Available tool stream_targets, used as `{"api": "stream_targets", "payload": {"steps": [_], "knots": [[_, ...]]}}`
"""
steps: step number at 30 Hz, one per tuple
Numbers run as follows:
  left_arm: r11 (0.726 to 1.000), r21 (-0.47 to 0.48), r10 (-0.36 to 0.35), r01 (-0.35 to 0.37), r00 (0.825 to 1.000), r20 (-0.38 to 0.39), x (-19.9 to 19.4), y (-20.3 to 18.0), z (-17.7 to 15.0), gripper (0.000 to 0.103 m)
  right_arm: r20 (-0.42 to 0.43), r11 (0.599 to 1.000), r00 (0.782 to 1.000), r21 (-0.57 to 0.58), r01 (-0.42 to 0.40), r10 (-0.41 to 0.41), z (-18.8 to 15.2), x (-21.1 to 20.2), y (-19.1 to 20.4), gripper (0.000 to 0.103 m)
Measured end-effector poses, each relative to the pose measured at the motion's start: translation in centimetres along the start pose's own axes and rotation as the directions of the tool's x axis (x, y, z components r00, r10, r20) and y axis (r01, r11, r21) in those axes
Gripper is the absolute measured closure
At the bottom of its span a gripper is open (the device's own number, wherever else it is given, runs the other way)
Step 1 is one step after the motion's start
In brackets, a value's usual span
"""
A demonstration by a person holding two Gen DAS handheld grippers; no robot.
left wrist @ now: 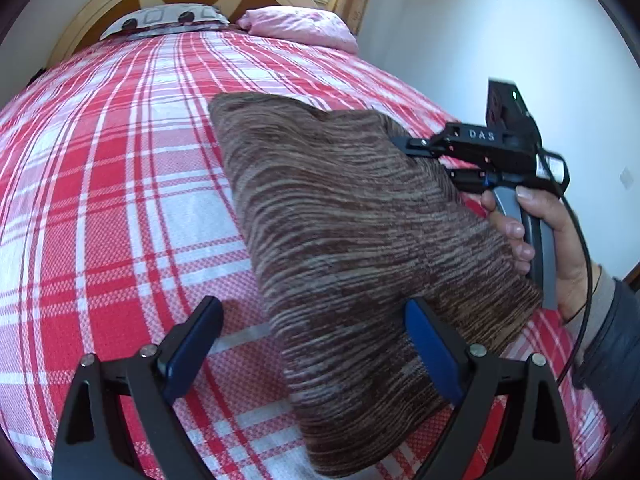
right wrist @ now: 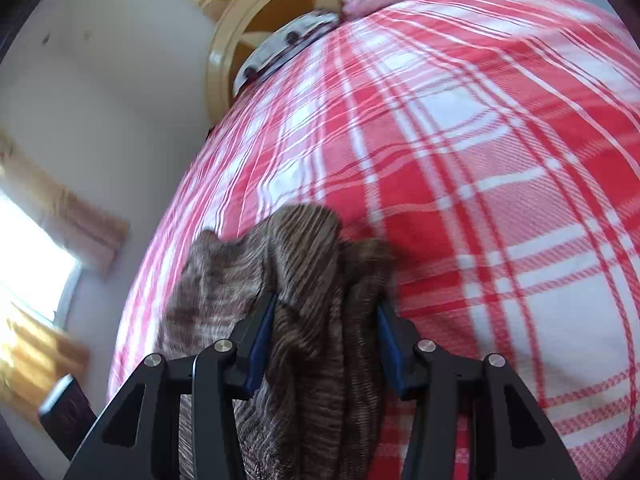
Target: Fold small clothes
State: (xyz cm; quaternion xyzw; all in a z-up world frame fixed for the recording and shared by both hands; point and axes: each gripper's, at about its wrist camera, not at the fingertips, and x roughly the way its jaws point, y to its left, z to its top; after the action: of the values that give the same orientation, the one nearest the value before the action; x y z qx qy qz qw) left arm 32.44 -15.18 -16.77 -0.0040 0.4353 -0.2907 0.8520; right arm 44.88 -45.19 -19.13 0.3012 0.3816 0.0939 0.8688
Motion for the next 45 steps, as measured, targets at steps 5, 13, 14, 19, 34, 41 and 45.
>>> {"api": "stream_targets", "payload": {"steps": [5, 13, 14, 19, 34, 41, 45], "knots": [[0.999, 0.043, -0.001, 0.001, 1.0, -0.009, 0.0, -0.7, -0.2, 0.029, 0.01, 0.998, 0.998, 0.008, -0.059, 0.059, -0.6, 0.0, -0.6, 0.075], [0.999, 0.051, -0.015, 0.015, 1.0, -0.011, -0.4, -1.0, -0.5, 0.047, 0.011, 0.998, 0.998, 0.0, -0.065, 0.065, -0.9, 0.0, -0.3, 0.077], [0.999, 0.05, -0.013, 0.014, 1.0, -0.012, -0.4, -1.0, -0.3, 0.051, 0.011, 0.998, 0.998, 0.005, -0.066, 0.066, -0.8, 0.1, -0.3, 0.077], [0.998, 0.052, -0.02, 0.02, 1.0, 0.003, -0.9, -1.3, -0.3, 0.071, 0.024, 0.999, 0.999, -0.021, -0.038, 0.039, -0.5, -0.2, 0.6, 0.081], [0.998, 0.045, -0.038, 0.036, 0.998, 0.058, -4.2, -1.5, -0.4, 0.077, 0.096, 0.995, 0.991, -0.047, -0.087, 0.091, -1.0, -2.9, 4.2, 0.083], [0.999, 0.018, -0.044, 0.042, 0.994, 0.099, -6.1, -0.4, -0.8, 0.077, 0.102, 0.991, 0.987, -0.049, -0.124, 0.128, -1.6, -3.5, 6.0, 0.083], [0.999, 0.016, -0.031, 0.029, 0.992, 0.123, -7.5, -0.1, -1.5, 0.077, 0.096, 0.987, 0.983, -0.048, -0.155, 0.159, -2.3, -3.6, 7.3, 0.083]]}}
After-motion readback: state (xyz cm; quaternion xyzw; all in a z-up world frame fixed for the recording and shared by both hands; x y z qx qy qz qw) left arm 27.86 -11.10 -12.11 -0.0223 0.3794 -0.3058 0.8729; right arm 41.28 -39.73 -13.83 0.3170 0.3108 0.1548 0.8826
